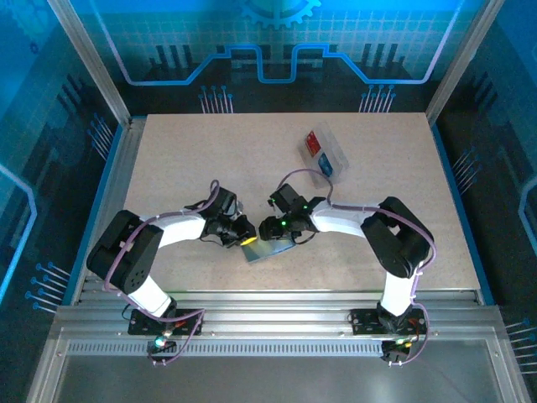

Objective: Put the credit cards into the card holder

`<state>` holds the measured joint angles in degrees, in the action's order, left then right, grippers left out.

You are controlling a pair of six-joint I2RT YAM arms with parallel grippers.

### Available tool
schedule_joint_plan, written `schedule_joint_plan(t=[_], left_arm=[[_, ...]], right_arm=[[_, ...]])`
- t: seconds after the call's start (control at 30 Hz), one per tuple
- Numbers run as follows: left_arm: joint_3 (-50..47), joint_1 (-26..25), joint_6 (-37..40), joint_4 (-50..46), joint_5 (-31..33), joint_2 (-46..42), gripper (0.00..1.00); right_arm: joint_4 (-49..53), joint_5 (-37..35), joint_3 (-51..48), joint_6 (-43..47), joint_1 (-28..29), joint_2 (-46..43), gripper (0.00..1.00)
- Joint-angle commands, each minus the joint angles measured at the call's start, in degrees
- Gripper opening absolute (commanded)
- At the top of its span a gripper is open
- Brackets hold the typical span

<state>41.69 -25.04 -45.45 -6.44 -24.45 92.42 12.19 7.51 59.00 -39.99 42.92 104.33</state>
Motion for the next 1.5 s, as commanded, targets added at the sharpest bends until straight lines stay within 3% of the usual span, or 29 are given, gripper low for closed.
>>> schedule_joint_plan(t=[0.0, 0.37, 0.77, 1.47], left_arm=[[4.0, -0.4, 3.3, -3.3, -1.1, 0.4, 0.15], [9.9, -0.8, 2.4, -4.1, -2.4, 1.0, 0.16], [12.2, -4.9, -0.5, -4.9, -0.7, 5.7, 0.13], [11.9, -5.2, 6.9, -12.4, 7.2, 7.1, 0.12]], right_arm=[[4.3, -7.2, -6.3, -3.8, -4.2, 1.7, 0.52], [4.1, -9.3, -9.9, -6.2, -4.2, -2.3, 0.51], [5.7, -8.7, -7.2, -4.3, -4.2, -2.4, 0.41], [7.1, -8.2, -5.1, -1.1, -4.2, -1.7, 0.42]])
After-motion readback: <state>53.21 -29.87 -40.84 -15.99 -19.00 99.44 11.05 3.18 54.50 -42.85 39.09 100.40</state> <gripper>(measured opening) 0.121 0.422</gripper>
